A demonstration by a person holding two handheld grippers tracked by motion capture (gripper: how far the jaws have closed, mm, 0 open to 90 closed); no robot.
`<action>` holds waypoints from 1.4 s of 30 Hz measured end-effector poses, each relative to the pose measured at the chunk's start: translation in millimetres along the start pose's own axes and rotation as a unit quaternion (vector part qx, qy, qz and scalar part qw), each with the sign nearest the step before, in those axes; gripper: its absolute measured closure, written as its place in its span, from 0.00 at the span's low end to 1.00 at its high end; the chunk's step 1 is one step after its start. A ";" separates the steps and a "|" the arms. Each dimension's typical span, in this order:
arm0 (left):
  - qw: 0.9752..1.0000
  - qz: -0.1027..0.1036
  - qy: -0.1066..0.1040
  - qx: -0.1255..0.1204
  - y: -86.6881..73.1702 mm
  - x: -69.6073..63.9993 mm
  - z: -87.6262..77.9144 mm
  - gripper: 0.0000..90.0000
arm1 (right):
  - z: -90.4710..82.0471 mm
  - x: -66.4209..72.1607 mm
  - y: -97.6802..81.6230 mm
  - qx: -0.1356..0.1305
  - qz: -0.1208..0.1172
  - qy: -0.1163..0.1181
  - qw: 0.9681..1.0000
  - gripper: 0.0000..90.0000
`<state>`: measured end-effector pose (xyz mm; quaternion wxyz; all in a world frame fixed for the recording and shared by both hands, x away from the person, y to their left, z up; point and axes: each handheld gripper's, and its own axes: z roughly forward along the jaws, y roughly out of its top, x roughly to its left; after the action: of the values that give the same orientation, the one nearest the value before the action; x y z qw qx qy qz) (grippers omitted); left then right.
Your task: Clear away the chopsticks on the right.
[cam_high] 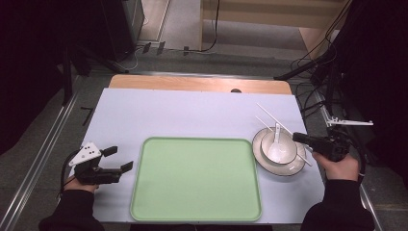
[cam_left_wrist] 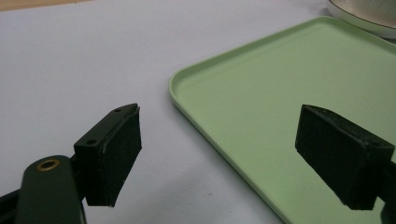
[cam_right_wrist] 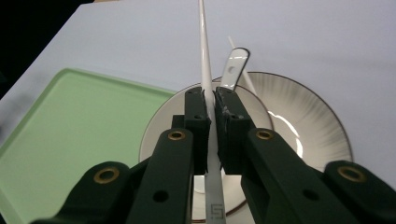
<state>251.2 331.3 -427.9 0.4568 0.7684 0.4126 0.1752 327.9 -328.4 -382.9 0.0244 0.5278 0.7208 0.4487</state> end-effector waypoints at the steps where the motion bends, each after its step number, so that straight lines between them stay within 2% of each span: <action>1: 1.000 0.000 -0.001 0.001 0.1 0.3 -0.2 0.16 | 1.3 2.6 -0.3 0.002 -0.001 0.003 1.000 0.95; 5: 1.000 -0.009 0.005 0.007 -0.2 1.3 0.7 0.14 | 6.2 13.4 -1.1 0.011 -0.013 0.013 1.000 0.95; 14: 1.000 -0.010 0.005 0.003 -0.2 1.7 0.5 0.14 | 17.3 36.3 -3.8 0.028 -0.035 0.029 0.999 0.95; 28: 1.000 -0.013 0.007 0.003 -0.2 2.3 -0.1 0.14 | 34.3 64.5 -13.2 0.046 -0.055 0.059 0.996 0.95; 36: 1.000 -0.011 0.006 0.003 -0.2 2.2 0.0 0.14 | 44.7 80.6 -23.5 0.040 -0.071 0.061 0.995 0.95; 42: 1.000 -0.011 0.005 0.002 -0.1 2.0 0.0 0.14 | 56.5 90.2 -30.7 0.049 -0.084 0.066 0.993 0.95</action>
<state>252.4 333.0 -428.3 0.4548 0.7638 0.4240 0.1732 294.1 -223.9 -397.6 -0.0114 0.4355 0.7837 0.4427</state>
